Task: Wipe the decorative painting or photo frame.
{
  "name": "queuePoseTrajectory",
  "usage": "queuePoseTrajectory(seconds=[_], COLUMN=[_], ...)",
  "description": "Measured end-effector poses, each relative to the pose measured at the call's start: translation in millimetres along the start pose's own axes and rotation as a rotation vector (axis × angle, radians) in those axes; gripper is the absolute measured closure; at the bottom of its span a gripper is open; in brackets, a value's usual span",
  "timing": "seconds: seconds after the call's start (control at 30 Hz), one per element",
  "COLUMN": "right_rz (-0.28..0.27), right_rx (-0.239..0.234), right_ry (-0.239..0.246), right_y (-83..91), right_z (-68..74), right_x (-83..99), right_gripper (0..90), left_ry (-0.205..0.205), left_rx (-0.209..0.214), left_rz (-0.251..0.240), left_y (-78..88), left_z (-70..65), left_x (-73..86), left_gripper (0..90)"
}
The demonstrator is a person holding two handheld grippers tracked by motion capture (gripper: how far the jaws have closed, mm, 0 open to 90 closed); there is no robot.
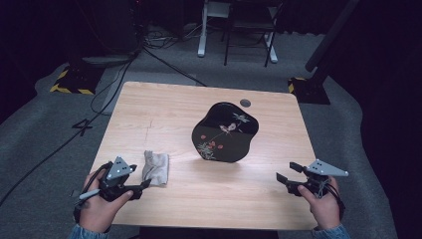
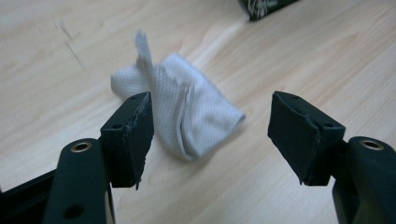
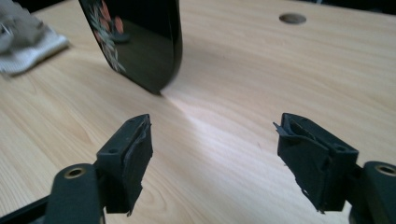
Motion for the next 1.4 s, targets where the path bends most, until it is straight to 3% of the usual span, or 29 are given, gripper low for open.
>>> queuePoseTrajectory(seconds=[0.23, 0.4, 0.67, 0.77, 0.8, 0.97, 1.13, 1.4], right_rz=[0.075, 0.110, 0.151, 0.158, 0.162, 0.173, 0.176, 0.177], right_rx=[0.015, 0.026, 0.069, 0.076, 0.079, 0.105, 0.124, 0.132], right_ry=[-0.034, -0.046, -0.052, -0.056, -0.057, -0.047, 0.007, 0.013], right_y=[-3.8, -9.6, -20.3, -22.8, -23.3, -28.2, -30.2, -30.4], right_z=[-13.2, -21.8, -36.8, -40.2, -40.8, -45.1, -46.1, -45.9], right_x=[18.9, 29.8, 46.1, 49.9, 50.7, 56.3, 58.5, 58.7], right_gripper=[23.7, 21.2, 17.1, 16.2, 16.1, 16.0, 15.4, 14.7], left_ry=[0.034, 0.067, 0.069, 0.053, 0.038, 0.050, 0.037, 0.036], left_rx=[0.025, 0.021, 0.030, 0.021, 0.008, -0.013, -0.022, -0.021], left_rz=[0.105, 0.139, 0.170, 0.180, 0.176, 0.151, 0.068, 0.073], left_y=[-8.6, -17.1, -33.3, -38.5, -40.7, -45.6, -52.4, -53.6], left_z=[7.6, 14.0, 22.2, 24.4, 25.4, 28.1, 33.5, 34.8], left_x=[29.9, 43.2, 59.8, 64.3, 65.7, 66.9, 70.7, 70.2], left_gripper=[30.3, 29.3, 28.2, 26.4, 25.6, 15.1, 9.3, 5.1])
Point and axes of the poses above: each handheld gripper's, and its own axes: y roughly backward along the jaws, x roughly out of its underside, z roughly to its left, the point moved 4 cm from there along -y, roughly forward along the jaws, and after that the axes turned 10 degrees about -y, right-handed, at the moved point
